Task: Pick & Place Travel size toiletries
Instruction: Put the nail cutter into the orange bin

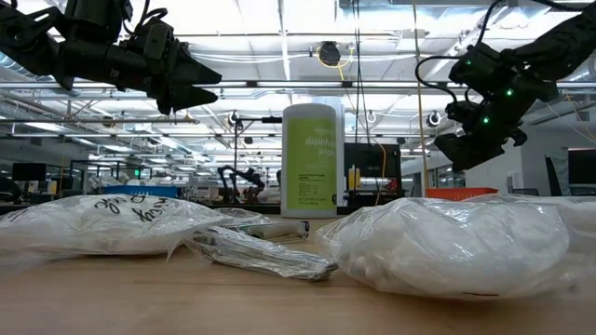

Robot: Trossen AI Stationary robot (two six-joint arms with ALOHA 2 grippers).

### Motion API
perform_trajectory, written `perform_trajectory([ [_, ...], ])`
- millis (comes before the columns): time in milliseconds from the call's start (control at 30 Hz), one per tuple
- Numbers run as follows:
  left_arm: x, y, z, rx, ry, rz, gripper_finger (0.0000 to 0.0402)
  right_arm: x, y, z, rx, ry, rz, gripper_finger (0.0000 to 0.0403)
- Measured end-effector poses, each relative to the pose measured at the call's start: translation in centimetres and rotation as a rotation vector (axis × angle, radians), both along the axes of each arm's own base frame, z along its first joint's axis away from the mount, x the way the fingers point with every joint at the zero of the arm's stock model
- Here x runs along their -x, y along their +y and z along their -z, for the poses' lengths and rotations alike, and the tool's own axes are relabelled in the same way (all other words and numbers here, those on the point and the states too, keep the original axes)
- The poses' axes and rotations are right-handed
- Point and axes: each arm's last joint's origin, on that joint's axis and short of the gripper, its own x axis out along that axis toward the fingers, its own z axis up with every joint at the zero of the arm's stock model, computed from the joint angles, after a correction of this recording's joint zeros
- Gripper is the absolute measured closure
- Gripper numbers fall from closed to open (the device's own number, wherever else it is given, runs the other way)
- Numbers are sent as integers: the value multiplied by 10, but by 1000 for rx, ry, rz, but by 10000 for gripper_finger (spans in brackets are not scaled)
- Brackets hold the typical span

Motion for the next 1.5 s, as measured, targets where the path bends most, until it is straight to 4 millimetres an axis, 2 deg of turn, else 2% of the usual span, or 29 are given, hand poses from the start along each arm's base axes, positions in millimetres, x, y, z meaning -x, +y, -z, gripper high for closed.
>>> perform_trajectory([
  [167,0,0,0,0,0,0,80,0,1,5,16,-27,-12,287],
  [500,0,0,0,0,0,0,80,-10,1,-1,-26,-179,-234,287],
  [667,0,0,0,0,0,0,80,-20,7,-5,-122,-357,-474,287],
  [867,0,0,0,0,0,0,80,-46,36,-20,-264,-614,-964,287],
  [1067,0,0,0,0,0,0,80,-69,79,-34,-145,-642,-1262,287],
  [1233,0,0,0,10,-3,0,80,-76,106,-34,34,-513,-1303,287],
  [1500,0,0,-4,247,-119,-10,80,-74,125,-38,114,-473,-1320,287],
])
